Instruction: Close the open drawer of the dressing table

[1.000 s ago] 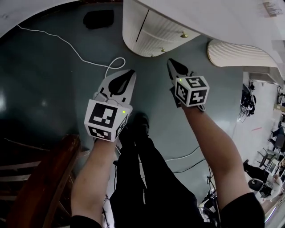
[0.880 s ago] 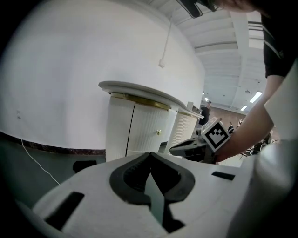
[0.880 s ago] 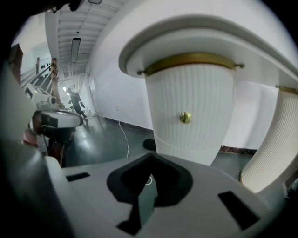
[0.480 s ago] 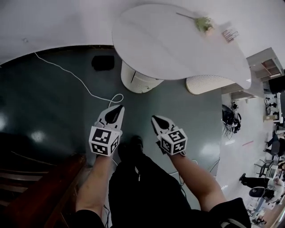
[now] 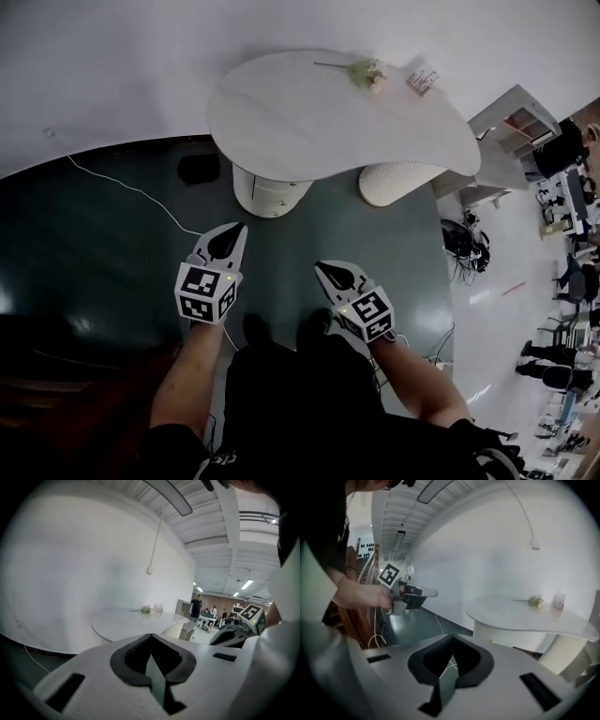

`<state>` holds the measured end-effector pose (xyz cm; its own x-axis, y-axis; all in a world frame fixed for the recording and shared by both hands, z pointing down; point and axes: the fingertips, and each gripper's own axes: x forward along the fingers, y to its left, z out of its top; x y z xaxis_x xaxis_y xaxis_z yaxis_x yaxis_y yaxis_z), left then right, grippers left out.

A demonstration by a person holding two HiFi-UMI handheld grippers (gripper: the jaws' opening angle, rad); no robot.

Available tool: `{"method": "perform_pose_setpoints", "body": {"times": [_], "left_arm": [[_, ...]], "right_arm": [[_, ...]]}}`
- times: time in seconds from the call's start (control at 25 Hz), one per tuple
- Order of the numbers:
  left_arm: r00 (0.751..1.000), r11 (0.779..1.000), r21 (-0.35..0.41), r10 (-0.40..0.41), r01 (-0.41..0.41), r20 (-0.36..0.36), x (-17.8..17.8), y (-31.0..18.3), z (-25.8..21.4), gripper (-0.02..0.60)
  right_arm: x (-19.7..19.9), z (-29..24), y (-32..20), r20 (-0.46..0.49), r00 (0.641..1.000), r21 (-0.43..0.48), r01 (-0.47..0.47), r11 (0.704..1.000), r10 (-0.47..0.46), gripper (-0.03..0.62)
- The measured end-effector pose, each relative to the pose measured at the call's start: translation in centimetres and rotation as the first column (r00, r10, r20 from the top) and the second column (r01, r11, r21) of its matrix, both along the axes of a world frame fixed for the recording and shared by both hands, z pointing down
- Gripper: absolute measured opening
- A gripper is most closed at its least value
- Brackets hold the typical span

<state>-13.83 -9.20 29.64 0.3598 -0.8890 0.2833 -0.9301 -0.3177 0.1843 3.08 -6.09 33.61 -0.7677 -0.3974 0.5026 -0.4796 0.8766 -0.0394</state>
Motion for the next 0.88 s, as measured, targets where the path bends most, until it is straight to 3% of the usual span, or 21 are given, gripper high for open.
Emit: {"method": "perform_pose_setpoints", "body": {"times": [0.16, 0.28, 0.48, 0.88], "left_arm": [[1.0, 1.0, 0.022, -0.002, 0.001, 0.031, 1.5, -0.3, -3.2, 0.009], [0.997, 0.999, 0.05, 0.01, -0.013, 0.07, 3.3, -0.4, -5.9, 0.009], [0.996, 0.997, 0.078, -0.002, -0.005, 0.091, 7.8, 0.0, -9.0, 0.008], [0.987, 0.987, 0.125, -0.119, 0.105, 0.112, 18.6, 0.8, -13.2, 0.008]], "right_arm": [[4.7, -4.4, -2.4, 0.076, 0.992, 0.048, -0.109, 0.993, 0.105, 0.005], [6.8, -7.5, -3.7, 0.171, 0.977, 0.048, -0.137, 0.989, 0.127, 0.005], [11.1, -10.6, -5.2, 0.253, 0.964, 0.066, -0.099, 0.993, 0.079, 0.005], [21.3, -15.1, -6.2, 0.305, 0.952, 0.059, -0.008, 0.998, -0.01, 0.003]]}}
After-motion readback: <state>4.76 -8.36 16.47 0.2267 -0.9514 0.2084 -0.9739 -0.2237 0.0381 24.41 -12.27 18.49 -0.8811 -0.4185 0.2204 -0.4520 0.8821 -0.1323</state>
